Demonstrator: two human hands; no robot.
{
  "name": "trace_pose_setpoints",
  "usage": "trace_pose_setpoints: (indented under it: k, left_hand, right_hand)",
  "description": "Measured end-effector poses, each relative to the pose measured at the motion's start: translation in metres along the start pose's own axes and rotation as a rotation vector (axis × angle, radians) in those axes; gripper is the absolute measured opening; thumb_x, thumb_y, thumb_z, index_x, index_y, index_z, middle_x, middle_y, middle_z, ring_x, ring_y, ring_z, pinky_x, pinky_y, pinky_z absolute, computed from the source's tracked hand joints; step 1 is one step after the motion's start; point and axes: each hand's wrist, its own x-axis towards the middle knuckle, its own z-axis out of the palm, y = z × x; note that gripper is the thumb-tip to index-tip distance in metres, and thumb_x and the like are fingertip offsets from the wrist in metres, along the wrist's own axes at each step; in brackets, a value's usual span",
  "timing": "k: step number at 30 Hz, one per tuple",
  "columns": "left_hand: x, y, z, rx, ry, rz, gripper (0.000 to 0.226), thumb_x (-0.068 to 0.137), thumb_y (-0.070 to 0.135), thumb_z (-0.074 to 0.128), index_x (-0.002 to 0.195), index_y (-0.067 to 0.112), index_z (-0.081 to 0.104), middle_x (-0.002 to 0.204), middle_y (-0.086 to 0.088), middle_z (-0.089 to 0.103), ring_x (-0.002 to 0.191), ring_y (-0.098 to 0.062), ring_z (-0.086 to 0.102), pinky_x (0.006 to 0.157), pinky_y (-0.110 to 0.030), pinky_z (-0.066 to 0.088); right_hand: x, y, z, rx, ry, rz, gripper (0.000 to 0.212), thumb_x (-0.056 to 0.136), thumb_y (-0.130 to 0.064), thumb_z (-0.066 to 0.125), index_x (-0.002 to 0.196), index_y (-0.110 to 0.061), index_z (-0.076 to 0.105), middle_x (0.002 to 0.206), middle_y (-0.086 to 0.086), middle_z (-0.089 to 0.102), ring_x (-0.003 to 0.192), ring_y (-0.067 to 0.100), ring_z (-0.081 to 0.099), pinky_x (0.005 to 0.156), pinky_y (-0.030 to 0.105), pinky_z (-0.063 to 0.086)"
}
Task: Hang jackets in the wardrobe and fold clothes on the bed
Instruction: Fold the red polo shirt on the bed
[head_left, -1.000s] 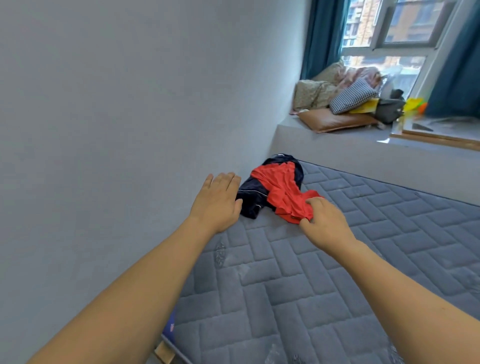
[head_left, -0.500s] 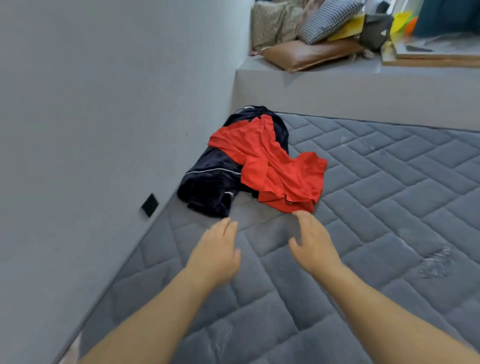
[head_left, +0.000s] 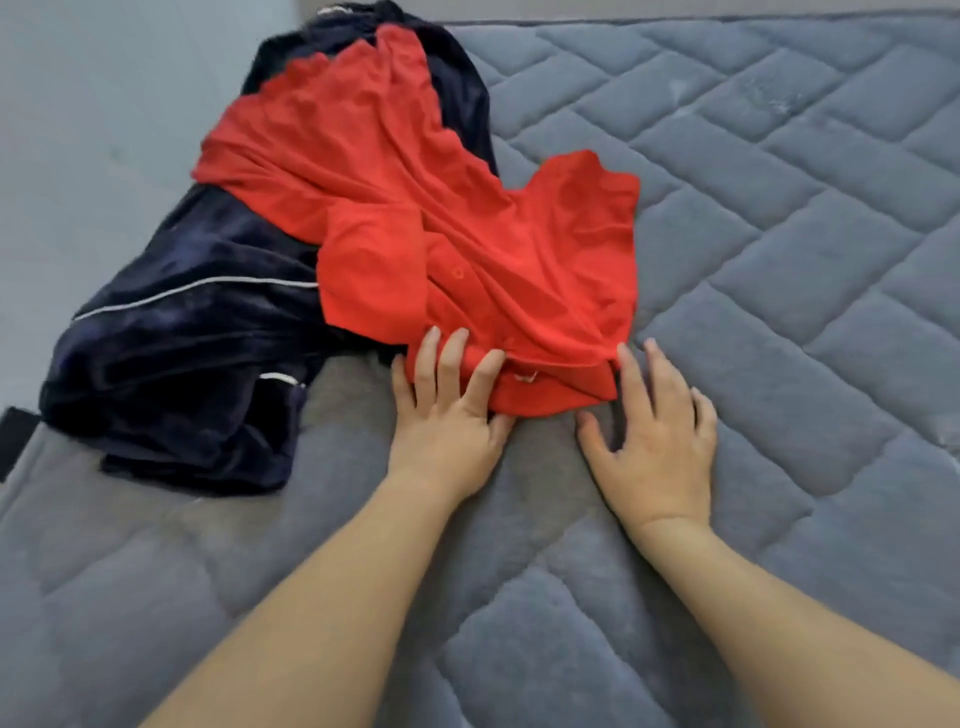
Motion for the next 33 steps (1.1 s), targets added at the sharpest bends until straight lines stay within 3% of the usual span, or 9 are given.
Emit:
trace_pose_setpoints:
  k: [2, 4, 8, 11, 14, 17, 21, 28, 33]
  left_hand:
    - [0.002, 0.006, 0.007, 0.003, 0.115, -0.015, 0.054, 0.089, 0.052, 0.041, 0.138, 0.030, 0.039, 0.147, -0.010, 0.029, 0.141, -0.035, 0.015, 0.111, -0.066, 0.011]
    - [0.003, 0.007, 0.007, 0.049, 0.149, -0.005, 0.049, 0.088, 0.049, 0.045, 0.134, 0.031, 0.041, 0.140, -0.009, 0.031, 0.134, -0.035, 0.024, 0.107, -0.069, 0.018]
    - [0.003, 0.008, 0.004, 0.106, 0.180, 0.024, 0.048, 0.086, 0.038, 0.059, 0.132, 0.029, 0.054, 0.135, -0.009, 0.036, 0.127, -0.035, 0.031, 0.103, -0.069, 0.025]
    - [-0.001, 0.010, 0.004, 0.170, 0.278, 0.054, 0.043, 0.086, 0.030, 0.055, 0.129, 0.030, 0.059, 0.130, -0.005, 0.041, 0.116, -0.032, 0.037, 0.097, -0.061, 0.033]
    - [-0.008, 0.014, 0.001, 0.173, 0.355, 0.073, 0.043, 0.088, 0.020, 0.047, 0.127, 0.030, 0.062, 0.123, -0.002, 0.041, 0.101, -0.030, 0.042, 0.085, -0.051, 0.040]
    - [-0.020, 0.018, -0.003, 0.147, 0.389, 0.066, 0.038, 0.084, 0.016, 0.054, 0.118, 0.024, 0.069, 0.108, -0.007, 0.060, 0.085, -0.033, 0.054, 0.070, -0.043, 0.043]
    - [-0.063, 0.033, -0.003, 0.133, 0.322, -0.040, 0.027, 0.081, 0.015, 0.069, 0.108, 0.015, 0.071, 0.091, -0.010, 0.062, 0.074, -0.034, 0.055, 0.057, -0.038, 0.041]
    - [-0.160, 0.070, -0.007, 0.168, 0.272, -0.217, 0.014, 0.080, 0.012, 0.065, 0.094, 0.012, 0.067, 0.083, -0.011, 0.057, 0.071, -0.033, 0.055, 0.053, -0.037, 0.039]
    - [-0.236, 0.108, -0.017, 0.224, 0.184, -0.191, 0.020, 0.078, 0.012, 0.044, 0.082, 0.012, 0.063, 0.077, -0.009, 0.056, 0.065, -0.032, 0.056, 0.046, -0.033, 0.040]
  right_hand:
    - [-0.002, 0.001, 0.000, -0.031, -0.020, -0.013, 0.062, 0.090, -0.052, 0.051, 0.145, -0.025, 0.043, 0.156, 0.008, 0.032, 0.140, 0.026, 0.035, 0.113, 0.049, 0.022]
    - [-0.005, 0.000, -0.001, -0.029, -0.013, -0.012, 0.058, 0.092, -0.052, 0.049, 0.142, -0.023, 0.048, 0.155, 0.008, 0.034, 0.140, 0.027, 0.036, 0.113, 0.049, 0.021]
    - [-0.003, 0.001, 0.000, -0.043, 0.003, -0.019, 0.061, 0.095, -0.054, 0.043, 0.147, -0.023, 0.041, 0.157, 0.007, 0.032, 0.140, 0.027, 0.036, 0.113, 0.050, 0.021]
    - [-0.004, 0.003, 0.003, -0.046, 0.012, -0.044, 0.060, 0.097, -0.050, 0.045, 0.150, -0.024, 0.035, 0.158, 0.007, 0.030, 0.140, 0.028, 0.035, 0.113, 0.051, 0.022]
    - [-0.004, 0.004, 0.003, 0.019, 0.029, -0.053, 0.046, 0.099, -0.040, 0.051, 0.142, -0.024, 0.048, 0.157, 0.007, 0.032, 0.140, 0.030, 0.036, 0.113, 0.052, 0.022]
    - [-0.004, 0.003, 0.004, 0.078, 0.046, -0.057, 0.033, 0.098, -0.035, 0.055, 0.127, -0.019, 0.059, 0.154, 0.004, 0.038, 0.140, 0.030, 0.037, 0.113, 0.052, 0.021]
    - [-0.006, 0.002, -0.002, 0.117, 0.044, -0.084, 0.027, 0.100, -0.032, 0.050, 0.120, -0.018, 0.062, 0.148, 0.000, 0.047, 0.138, 0.029, 0.039, 0.114, 0.051, 0.021]
    - [-0.034, 0.006, -0.021, 0.219, -0.073, -0.483, 0.023, 0.096, -0.018, 0.054, 0.111, -0.007, 0.066, 0.126, 0.007, 0.062, 0.118, 0.031, 0.054, 0.105, 0.042, 0.035]
    - [-0.125, 0.041, -0.059, 0.261, -0.130, -0.428, 0.019, 0.090, -0.010, 0.059, 0.107, -0.004, 0.066, 0.122, 0.010, 0.062, 0.109, 0.032, 0.056, 0.104, 0.042, 0.036]
